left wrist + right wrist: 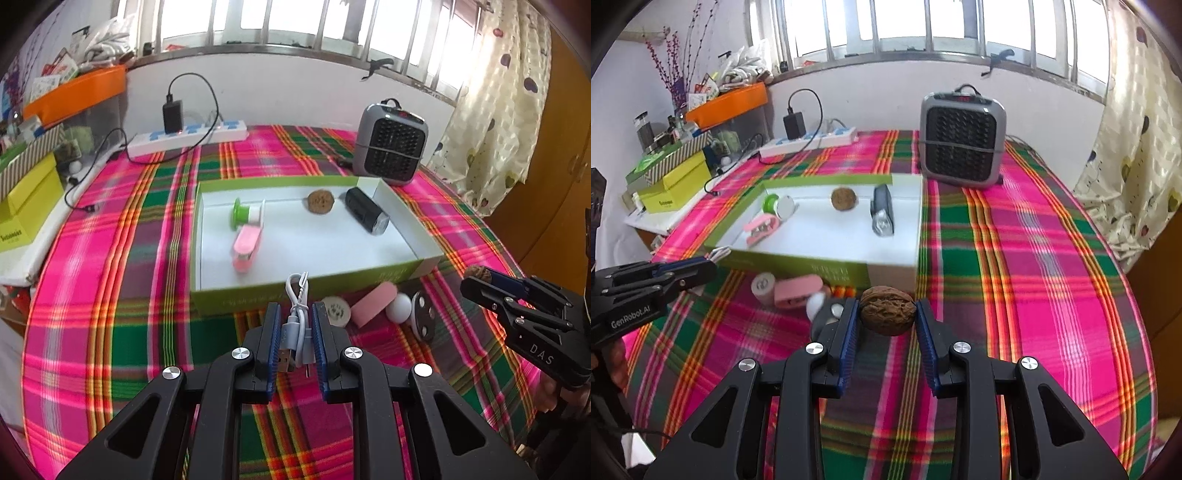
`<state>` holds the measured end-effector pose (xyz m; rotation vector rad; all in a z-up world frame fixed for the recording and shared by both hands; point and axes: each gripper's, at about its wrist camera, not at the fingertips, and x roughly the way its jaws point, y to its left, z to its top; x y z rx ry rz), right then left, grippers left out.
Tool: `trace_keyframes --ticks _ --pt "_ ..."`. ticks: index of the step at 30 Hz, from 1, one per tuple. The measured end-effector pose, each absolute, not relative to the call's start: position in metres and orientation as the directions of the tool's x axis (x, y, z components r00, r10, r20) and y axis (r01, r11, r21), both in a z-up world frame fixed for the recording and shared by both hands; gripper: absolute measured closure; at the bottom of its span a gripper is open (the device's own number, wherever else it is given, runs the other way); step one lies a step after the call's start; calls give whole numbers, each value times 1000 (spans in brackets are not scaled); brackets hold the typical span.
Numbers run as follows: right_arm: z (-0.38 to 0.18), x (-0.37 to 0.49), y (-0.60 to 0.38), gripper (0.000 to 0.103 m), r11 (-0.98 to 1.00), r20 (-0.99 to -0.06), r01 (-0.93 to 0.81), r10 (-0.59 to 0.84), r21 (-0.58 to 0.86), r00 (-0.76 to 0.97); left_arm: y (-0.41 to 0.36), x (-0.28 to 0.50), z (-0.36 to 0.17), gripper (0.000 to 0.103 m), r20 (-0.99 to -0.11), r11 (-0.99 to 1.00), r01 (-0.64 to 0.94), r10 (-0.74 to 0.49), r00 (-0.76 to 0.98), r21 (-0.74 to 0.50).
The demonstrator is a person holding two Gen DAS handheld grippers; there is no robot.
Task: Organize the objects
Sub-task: 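Carry the cable in the left tool while the right tool carries the walnut over the box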
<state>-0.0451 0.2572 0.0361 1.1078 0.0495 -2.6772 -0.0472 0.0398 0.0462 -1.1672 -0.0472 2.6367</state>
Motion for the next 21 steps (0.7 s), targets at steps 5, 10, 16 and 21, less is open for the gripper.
trace_keyframes --ticks 5,10,16,21 --pt "44 -61 251 71 -962 -691 264 -241 75 -682 43 -59 51 88 -716 -962 -236 263 -646 -140" --pt "44 -77 246 71 -957 -695 276 -257 88 -671 46 -75 51 88 -717 -958 -247 274 -641 -145" --pt "42 -96 241 71 -952 -707 290 -273 100 -652 48 -95 49 88 -718 -953 -256 291 -632 -161" --pt "37 -111 236 71 -944 -724 307 -293 118 -625 51 -110 45 88 -729 -951 -266 294 -618 -159"
